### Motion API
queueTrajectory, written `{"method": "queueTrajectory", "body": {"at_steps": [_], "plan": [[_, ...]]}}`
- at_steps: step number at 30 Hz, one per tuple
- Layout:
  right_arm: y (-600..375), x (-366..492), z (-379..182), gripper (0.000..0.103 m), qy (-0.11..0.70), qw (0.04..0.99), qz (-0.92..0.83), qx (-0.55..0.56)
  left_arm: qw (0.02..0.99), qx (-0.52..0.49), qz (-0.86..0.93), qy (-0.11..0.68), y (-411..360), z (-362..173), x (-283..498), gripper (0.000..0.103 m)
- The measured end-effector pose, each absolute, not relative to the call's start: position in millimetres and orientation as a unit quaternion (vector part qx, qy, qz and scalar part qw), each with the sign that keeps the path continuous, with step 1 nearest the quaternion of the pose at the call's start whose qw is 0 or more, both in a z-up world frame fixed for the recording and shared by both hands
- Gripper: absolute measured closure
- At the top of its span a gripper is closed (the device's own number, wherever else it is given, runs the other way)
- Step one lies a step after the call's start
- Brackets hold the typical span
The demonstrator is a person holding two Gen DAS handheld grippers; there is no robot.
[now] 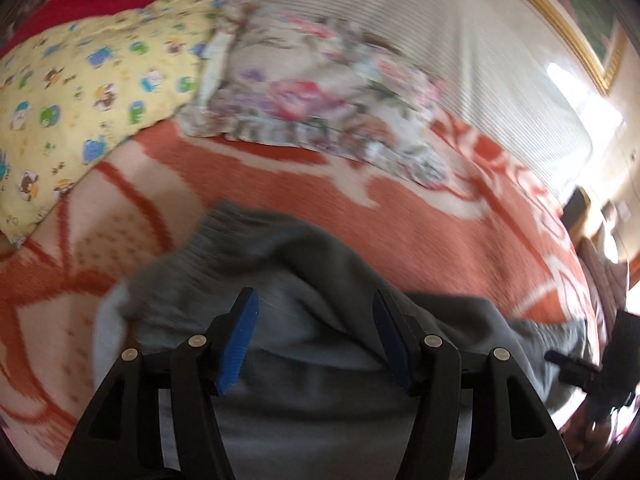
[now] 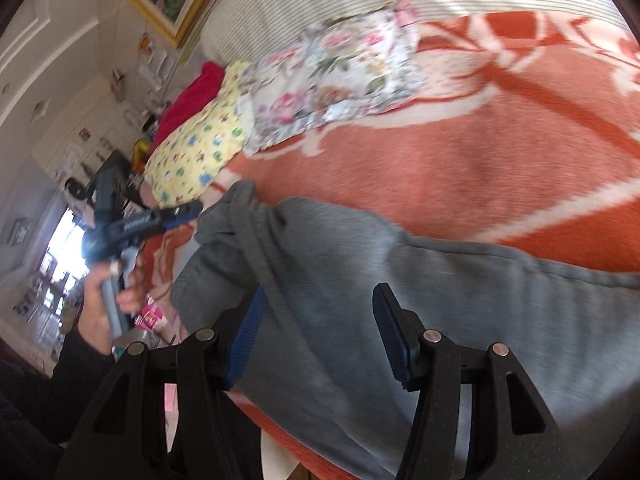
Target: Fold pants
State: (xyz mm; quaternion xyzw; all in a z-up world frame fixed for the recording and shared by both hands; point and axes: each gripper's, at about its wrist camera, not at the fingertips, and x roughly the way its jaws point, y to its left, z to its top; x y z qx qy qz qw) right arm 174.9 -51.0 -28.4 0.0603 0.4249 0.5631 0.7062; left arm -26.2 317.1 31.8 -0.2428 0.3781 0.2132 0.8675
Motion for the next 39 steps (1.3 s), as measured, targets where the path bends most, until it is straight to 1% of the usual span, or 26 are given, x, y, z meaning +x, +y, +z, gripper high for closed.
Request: {"method": "queueTrajectory", "body": {"at_steps": [6,8,14,17,18,19,20,21,22,23,24,25,26,31,36,39], "plan": [[-5,162,-28,0.045,0.432,0.681,0.59,0.04,0.85,-0.267,0.237,0.387,374,21,-19,0.04],[10,158,-29,0.045,0.432,0.677,0.595,0.028,0.848,-0.273,0.227,0.393,387,16,-12,0.038],[46,154,-37,0.045,0.434,0.682,0.588,-0.014,0.83,-0.249,0.228,0.444,412,-15,24,0.036],[56,156,-42,0.045,0.44,0.678,0.589,-0.017,0.822,-0.25,0.221,0.462,419,-31,36,0.037],[60,156,-43,0.045,0.442,0.677,0.589,-0.018,0.822,-0.253,0.214,0.464,420,-35,39,0.04],[64,156,-45,0.045,0.443,0.675,0.589,-0.021,0.822,-0.255,0.206,0.465,421,-38,42,0.05],[67,155,-46,0.046,0.444,0.674,0.59,-0.024,0.825,-0.254,0.198,0.464,421,-39,44,0.058],[70,154,-47,0.05,0.444,0.672,0.592,-0.028,0.827,-0.25,0.193,0.464,419,-39,45,0.073],[72,153,-48,0.065,0.445,0.669,0.595,-0.03,0.83,-0.246,0.189,0.464,418,-37,45,0.084],[75,152,-49,0.08,0.446,0.667,0.596,-0.032,0.834,-0.246,0.179,0.46,415,-34,44,0.09],[77,151,-50,0.087,0.448,0.665,0.597,-0.036,0.839,-0.243,0.174,0.454,412,-30,41,0.095],[77,149,-49,0.095,0.447,0.664,0.598,-0.038,0.846,-0.237,0.171,0.446,407,-23,38,0.096],[77,148,-48,0.098,0.444,0.664,0.6,-0.04,0.853,-0.23,0.17,0.436,402,-14,33,0.096],[68,134,-30,0.098,0.414,0.668,0.617,-0.048,0.887,-0.22,0.152,0.376,377,33,-9,0.097],[55,121,-13,0.099,0.395,0.67,0.627,-0.046,0.906,-0.223,0.148,0.328,355,64,-59,0.097],[42,111,-4,0.099,0.39,0.663,0.637,-0.043,0.911,-0.235,0.149,0.304,345,73,-93,0.097]]}}
